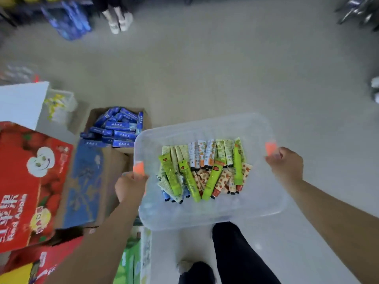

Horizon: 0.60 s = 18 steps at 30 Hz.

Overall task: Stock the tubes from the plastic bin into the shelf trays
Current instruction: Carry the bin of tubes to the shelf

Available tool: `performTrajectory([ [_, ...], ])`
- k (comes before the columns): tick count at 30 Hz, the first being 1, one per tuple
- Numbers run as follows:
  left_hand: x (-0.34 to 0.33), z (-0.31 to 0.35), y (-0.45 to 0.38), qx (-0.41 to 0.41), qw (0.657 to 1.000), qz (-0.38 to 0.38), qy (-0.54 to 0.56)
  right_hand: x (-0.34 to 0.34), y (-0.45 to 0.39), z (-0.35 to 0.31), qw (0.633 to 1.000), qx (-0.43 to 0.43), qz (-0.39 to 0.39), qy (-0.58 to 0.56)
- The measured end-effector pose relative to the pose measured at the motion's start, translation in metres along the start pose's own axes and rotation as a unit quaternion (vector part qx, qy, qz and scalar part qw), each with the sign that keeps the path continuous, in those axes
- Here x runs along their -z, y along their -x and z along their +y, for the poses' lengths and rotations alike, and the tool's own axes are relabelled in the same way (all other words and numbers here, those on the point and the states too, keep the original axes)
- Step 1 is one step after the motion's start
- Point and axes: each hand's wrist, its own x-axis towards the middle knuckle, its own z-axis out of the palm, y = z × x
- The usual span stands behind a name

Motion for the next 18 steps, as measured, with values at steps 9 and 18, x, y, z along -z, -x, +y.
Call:
performTrajectory([
  [9, -0.091, 0.215, -0.020, -0.110, 0.992, -0.051, -0.043, 0.107, -0.105, 0.048, 0.989, -0.117, 0.084, -0.040],
  [18, -0.161, 0.398, -0.038, -0.243, 0.958, -0.133, -0.080, 0.177, -0.189, 0.073, 0.965, -0.210, 0.150, -0.039],
])
